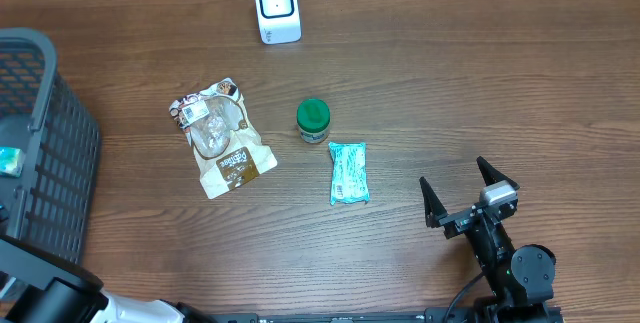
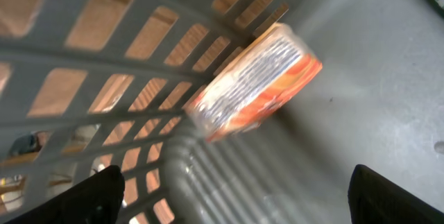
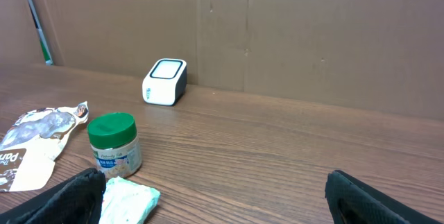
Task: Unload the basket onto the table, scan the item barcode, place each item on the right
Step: 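Move the left gripper back into the basket toward the orange box, then grasp the orange box with the left gripper and carry it out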
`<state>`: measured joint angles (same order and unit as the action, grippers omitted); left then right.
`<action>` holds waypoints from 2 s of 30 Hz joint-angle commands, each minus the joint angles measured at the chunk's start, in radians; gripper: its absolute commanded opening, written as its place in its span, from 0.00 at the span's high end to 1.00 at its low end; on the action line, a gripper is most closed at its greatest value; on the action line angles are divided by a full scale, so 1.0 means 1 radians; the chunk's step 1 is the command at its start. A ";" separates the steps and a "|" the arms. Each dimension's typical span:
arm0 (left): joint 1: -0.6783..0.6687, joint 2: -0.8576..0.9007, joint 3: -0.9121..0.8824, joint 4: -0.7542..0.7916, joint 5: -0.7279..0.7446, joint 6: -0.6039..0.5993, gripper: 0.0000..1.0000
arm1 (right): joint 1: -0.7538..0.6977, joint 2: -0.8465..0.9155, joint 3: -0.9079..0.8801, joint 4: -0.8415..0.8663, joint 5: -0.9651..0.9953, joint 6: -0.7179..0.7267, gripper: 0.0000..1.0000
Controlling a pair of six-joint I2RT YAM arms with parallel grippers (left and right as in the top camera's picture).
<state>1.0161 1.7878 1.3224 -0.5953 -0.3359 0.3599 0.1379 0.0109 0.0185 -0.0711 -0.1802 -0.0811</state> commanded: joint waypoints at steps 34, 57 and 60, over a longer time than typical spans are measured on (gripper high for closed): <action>-0.154 0.030 0.013 0.135 0.130 -0.095 0.96 | -0.002 -0.008 -0.011 0.005 -0.005 0.006 0.00; -0.793 -0.644 0.026 -0.385 0.632 -0.632 0.96 | -0.002 -0.008 -0.011 0.005 -0.005 0.006 0.00; -0.977 -0.603 0.024 -0.447 0.492 -0.634 0.96 | -0.002 -0.008 -0.011 0.005 -0.005 0.006 0.00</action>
<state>0.1822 1.1534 1.3472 -1.0046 0.2855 -0.2607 0.1379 0.0109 0.0185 -0.0719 -0.1799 -0.0807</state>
